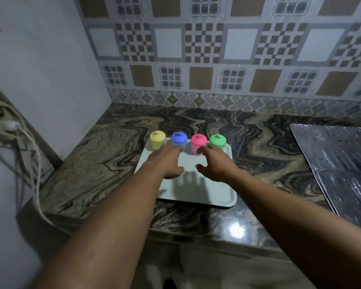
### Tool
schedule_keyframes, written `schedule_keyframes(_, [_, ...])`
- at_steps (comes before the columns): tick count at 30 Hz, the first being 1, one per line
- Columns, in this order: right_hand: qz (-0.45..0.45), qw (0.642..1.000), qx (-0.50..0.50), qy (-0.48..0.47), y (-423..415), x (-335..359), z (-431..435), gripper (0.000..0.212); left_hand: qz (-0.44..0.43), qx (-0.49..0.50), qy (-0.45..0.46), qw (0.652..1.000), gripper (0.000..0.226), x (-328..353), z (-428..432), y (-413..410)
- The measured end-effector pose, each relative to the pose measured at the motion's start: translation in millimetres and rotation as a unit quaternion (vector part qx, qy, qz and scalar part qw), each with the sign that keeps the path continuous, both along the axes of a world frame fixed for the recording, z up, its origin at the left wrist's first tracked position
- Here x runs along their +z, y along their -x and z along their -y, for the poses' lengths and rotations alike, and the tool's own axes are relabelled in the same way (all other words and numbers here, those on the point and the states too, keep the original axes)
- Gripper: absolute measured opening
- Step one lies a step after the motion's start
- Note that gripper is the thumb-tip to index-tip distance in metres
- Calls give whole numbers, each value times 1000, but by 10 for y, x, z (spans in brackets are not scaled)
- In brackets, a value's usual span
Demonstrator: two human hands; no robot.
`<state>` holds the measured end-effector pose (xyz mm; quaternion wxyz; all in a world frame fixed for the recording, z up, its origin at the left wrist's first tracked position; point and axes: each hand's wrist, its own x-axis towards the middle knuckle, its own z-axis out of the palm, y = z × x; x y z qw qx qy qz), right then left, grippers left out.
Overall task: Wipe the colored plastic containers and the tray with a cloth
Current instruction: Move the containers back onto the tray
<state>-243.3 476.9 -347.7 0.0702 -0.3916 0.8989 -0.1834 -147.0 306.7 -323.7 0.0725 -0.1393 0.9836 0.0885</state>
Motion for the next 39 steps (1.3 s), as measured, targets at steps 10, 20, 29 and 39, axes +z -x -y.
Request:
schedule_keyframes(10, [83, 995, 25, -59, -474, -722, -230, 69, 120, 22, -47, 991, 79, -828, -81, -664])
schedule_keyframes(20, [46, 996, 32, -65, -131, -908, -27, 54, 46, 30, -45, 997, 47, -988, 198, -374])
schedule_keyframes(29, [68, 997, -20, -38, 693, -948, 459, 50, 31, 11, -64, 997, 53, -1024, 792, 600])
schedule_keyframes(39, [95, 992, -71, -46, 1564, -934, 890, 54, 10, -16, -76, 997, 53, -1050, 1243, 1588])
